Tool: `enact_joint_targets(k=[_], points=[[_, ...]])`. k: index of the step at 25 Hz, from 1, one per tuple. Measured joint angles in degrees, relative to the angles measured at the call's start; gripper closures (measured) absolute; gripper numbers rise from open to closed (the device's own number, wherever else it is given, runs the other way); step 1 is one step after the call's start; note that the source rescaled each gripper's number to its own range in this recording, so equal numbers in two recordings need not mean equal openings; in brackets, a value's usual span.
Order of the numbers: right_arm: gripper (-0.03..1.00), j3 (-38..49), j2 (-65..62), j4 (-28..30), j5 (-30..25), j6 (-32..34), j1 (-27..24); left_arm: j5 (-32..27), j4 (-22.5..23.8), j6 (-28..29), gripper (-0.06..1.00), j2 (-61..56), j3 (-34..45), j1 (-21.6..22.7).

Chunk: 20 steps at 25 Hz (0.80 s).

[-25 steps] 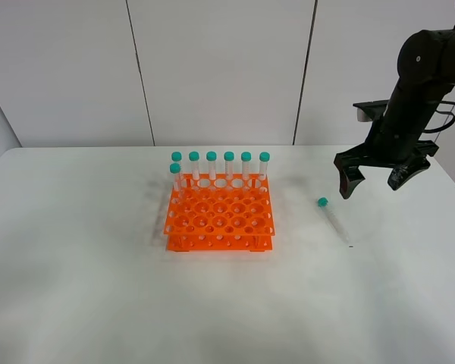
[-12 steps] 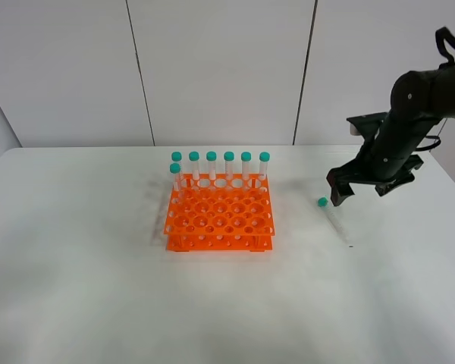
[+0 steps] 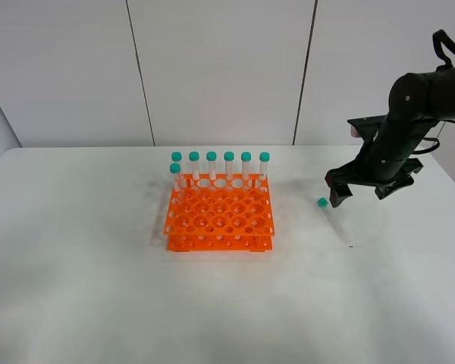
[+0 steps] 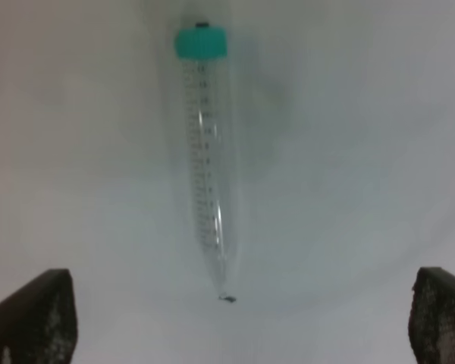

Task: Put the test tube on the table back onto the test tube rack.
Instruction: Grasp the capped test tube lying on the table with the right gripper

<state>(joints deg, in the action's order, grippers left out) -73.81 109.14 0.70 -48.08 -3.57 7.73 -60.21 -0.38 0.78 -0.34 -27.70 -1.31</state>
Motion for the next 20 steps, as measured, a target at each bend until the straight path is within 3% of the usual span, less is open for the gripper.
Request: enact_joint_targets(k=[12,20], points=[[0.01,-7.44,8.12,-1.28,-3.55,0.82,0.0,0.0,0.0,0.0,0.0,0.0,0.0,0.0],[0.03,-7.49,13.24,-1.41,-3.71,0.82,0.0,0.0,0.0,0.0,0.0,0.0,0.0,0.0]])
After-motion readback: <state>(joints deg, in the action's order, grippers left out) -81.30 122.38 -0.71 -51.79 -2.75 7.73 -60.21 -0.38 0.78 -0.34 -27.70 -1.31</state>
